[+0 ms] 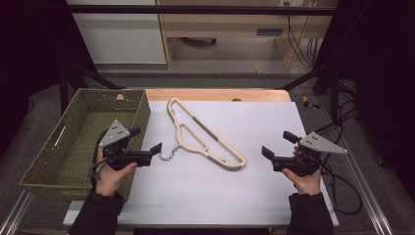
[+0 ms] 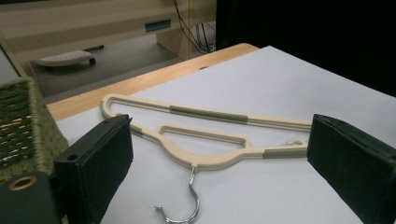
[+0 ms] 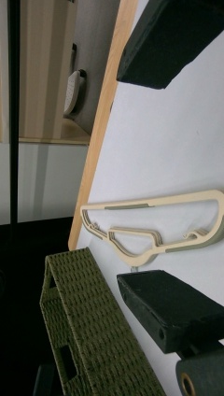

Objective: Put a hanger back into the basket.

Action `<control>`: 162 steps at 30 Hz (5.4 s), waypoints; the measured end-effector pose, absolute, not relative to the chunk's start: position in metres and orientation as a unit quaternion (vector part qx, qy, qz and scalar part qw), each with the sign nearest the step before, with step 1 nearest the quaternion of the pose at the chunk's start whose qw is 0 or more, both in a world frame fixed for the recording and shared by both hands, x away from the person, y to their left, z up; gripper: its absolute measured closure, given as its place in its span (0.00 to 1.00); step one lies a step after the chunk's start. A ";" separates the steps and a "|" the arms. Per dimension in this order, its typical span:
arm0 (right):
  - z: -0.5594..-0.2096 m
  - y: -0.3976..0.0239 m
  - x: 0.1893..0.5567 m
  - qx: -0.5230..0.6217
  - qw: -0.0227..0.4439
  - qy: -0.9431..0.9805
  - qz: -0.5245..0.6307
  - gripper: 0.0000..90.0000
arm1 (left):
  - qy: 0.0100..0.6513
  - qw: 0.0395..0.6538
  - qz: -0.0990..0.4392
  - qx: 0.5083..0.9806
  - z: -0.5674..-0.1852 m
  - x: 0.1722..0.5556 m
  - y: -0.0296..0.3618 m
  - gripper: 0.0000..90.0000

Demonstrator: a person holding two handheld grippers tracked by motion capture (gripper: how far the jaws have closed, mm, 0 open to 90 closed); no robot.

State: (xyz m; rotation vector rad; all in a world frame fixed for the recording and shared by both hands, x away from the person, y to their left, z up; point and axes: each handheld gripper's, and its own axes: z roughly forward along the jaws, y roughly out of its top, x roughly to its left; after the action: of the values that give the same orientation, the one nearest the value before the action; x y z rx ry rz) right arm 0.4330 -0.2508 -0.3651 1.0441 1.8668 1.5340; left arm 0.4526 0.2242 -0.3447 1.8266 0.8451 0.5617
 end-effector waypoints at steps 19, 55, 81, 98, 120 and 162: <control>-0.368 -0.246 0.435 0.378 0.247 0.696 0.558 0.05 | 0.369 0.426 0.210 0.798 -0.389 0.501 0.183 0.15; -0.373 -0.243 0.438 0.378 0.241 0.701 0.554 0.06 | 0.413 0.350 0.161 0.825 -0.458 0.554 0.169 0.55; -0.375 -0.241 0.439 0.373 0.238 0.706 0.553 0.07 | 0.390 0.329 0.159 0.845 -0.466 0.555 0.167 0.94; -0.379 -0.236 0.442 0.370 0.231 0.711 0.552 0.08 | 0.359 0.330 0.174 0.856 -0.457 0.548 0.163 0.98; -0.386 -0.172 0.470 0.325 0.191 0.752 0.540 0.13 | 0.371 0.321 0.181 0.853 -0.428 0.534 0.157 0.99; -0.433 -0.051 0.527 0.254 0.146 0.841 0.455 0.38 | 0.373 0.312 0.175 0.856 -0.400 0.520 0.146 0.99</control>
State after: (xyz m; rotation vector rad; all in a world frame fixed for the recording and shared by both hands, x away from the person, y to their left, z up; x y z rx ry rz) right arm 0.5273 -0.0510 -0.4330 0.7318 2.4205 1.3100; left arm 0.5203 0.1464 -0.4005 2.2575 0.9852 0.4629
